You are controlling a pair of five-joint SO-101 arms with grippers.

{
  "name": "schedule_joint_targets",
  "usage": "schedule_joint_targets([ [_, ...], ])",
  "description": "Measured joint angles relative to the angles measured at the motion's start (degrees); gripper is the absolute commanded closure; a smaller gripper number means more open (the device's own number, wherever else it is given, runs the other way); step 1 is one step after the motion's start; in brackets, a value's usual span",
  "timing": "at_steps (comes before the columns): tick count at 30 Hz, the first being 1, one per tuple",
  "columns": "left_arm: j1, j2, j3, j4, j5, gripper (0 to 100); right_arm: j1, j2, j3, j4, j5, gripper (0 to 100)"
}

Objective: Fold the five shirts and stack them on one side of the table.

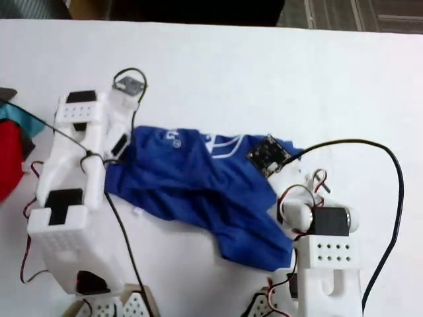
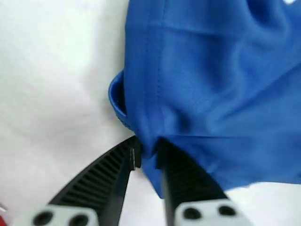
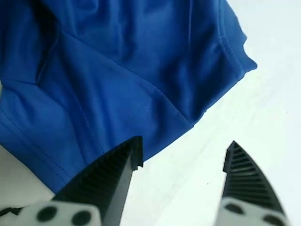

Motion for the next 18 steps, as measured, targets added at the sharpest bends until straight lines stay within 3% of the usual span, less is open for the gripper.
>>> schedule_joint_targets([
  [6,0.0,0.0,-0.35,1.58,0.0,97,0.0,0.0,0.0,0.0,0.0,71.5],
  [18,-1.05,-4.84,-13.98,8.7,0.0,97,0.0,0.0,6.68,-4.66,0.0,71.5],
])
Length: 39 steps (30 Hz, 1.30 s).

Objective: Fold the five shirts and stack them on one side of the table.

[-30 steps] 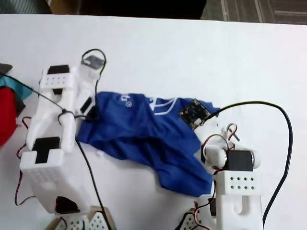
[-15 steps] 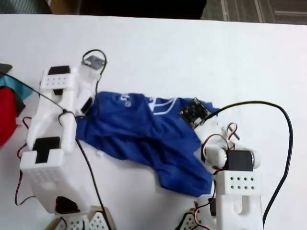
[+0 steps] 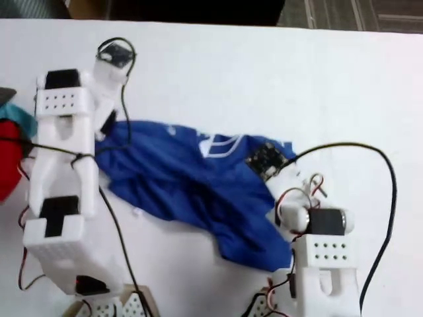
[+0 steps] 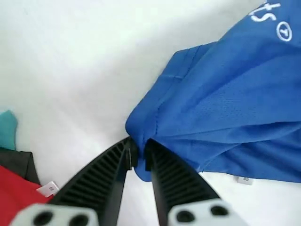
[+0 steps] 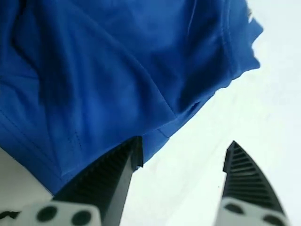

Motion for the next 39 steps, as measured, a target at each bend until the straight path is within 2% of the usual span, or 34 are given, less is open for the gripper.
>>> schedule_joint_targets([
  [8,-0.09,0.09,-0.53,-4.75,0.0,97,0.0,0.0,7.56,-2.02,2.11,71.5],
  [13,-1.14,8.09,-6.68,-7.65,1.14,97,-1.76,0.0,7.91,-2.02,4.57,71.6],
  [16,-2.02,15.47,-13.63,-5.45,3.69,97,-4.22,0.0,7.91,-2.64,4.48,71.6],
  [21,-2.02,25.05,-26.64,0.09,4.48,97,-10.99,0.62,7.91,-5.98,-1.32,71.6],
  [24,-2.02,28.84,-33.14,3.43,4.48,97,-16.18,5.71,7.91,-9.23,-4.13,71.6],
  [27,-2.02,31.82,-38.07,6.42,4.48,97,-18.2,13.19,7.65,-13.89,-5.8,71.6],
  [31,-2.02,33.93,-42.73,10.29,4.48,97,-17.58,24.97,2.73,-19.16,-6.15,71.6],
  [39,-2.02,34.11,-46.24,13.63,4.57,97,-6.33,52.04,-18.99,-23.3,-4.92,71.6],
])
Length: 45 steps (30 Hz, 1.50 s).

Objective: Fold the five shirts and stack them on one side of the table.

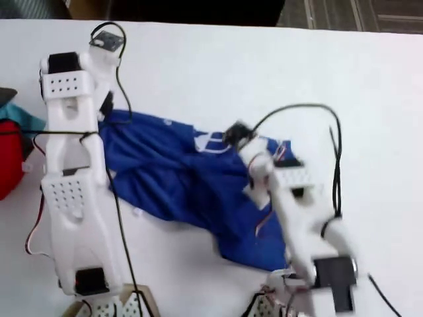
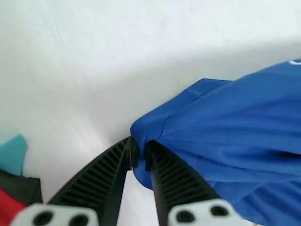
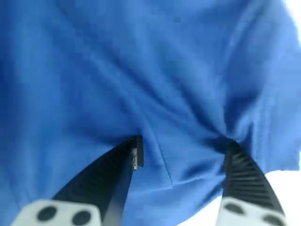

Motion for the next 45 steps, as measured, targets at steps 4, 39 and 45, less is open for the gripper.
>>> schedule_joint_targets([
  [4,0.0,0.0,0.0,0.18,0.0,97,2.99,12.04,-12.75,1.49,0.44,71.6],
  [39,0.0,0.18,0.0,0.18,0.0,97,-6.51,-6.77,3.43,15.12,7.65,76.5],
  [45,0.0,0.18,0.0,0.18,0.0,97,-3.43,-6.86,3.87,9.58,7.56,76.7],
])
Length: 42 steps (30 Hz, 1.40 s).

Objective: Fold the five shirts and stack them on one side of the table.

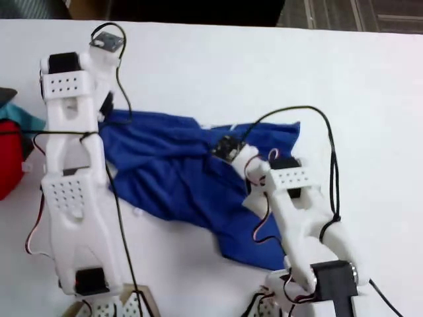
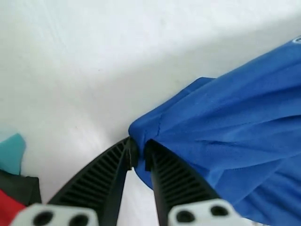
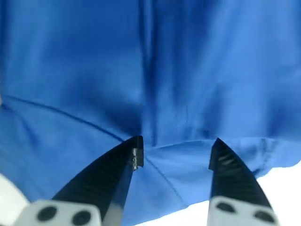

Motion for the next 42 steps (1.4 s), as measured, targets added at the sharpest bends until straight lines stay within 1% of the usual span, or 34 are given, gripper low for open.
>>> schedule_joint_targets([
  [7,0.0,0.0,0.0,0.0,0.0,97,-0.09,0.0,0.0,-4.13,-3.69,76.9],
  [22,0.0,0.0,0.0,0.0,0.0,97,-0.09,-0.09,3.08,-4.57,-4.04,76.9],
  [24,0.0,0.0,0.0,0.0,0.0,97,-0.09,-0.09,3.08,-4.57,-4.04,79.0],
  [27,0.0,0.0,0.0,0.09,0.0,97,-0.09,-0.09,3.08,-5.01,-4.04,86.4],
  [29,0.0,0.0,0.0,0.09,0.0,97,-0.09,-0.09,3.08,-6.15,-4.04,89.3],
  [36,0.0,0.0,0.0,0.18,0.0,97,0.09,4.22,2.55,-9.23,-4.22,89.7],
  [39,0.0,0.0,0.0,0.18,0.0,97,0.09,6.95,0.09,-8.79,-4.31,90.6],
  [42,0.0,0.0,0.0,0.18,0.0,97,0.18,8.0,-1.23,-8.44,-4.31,98.1],
])
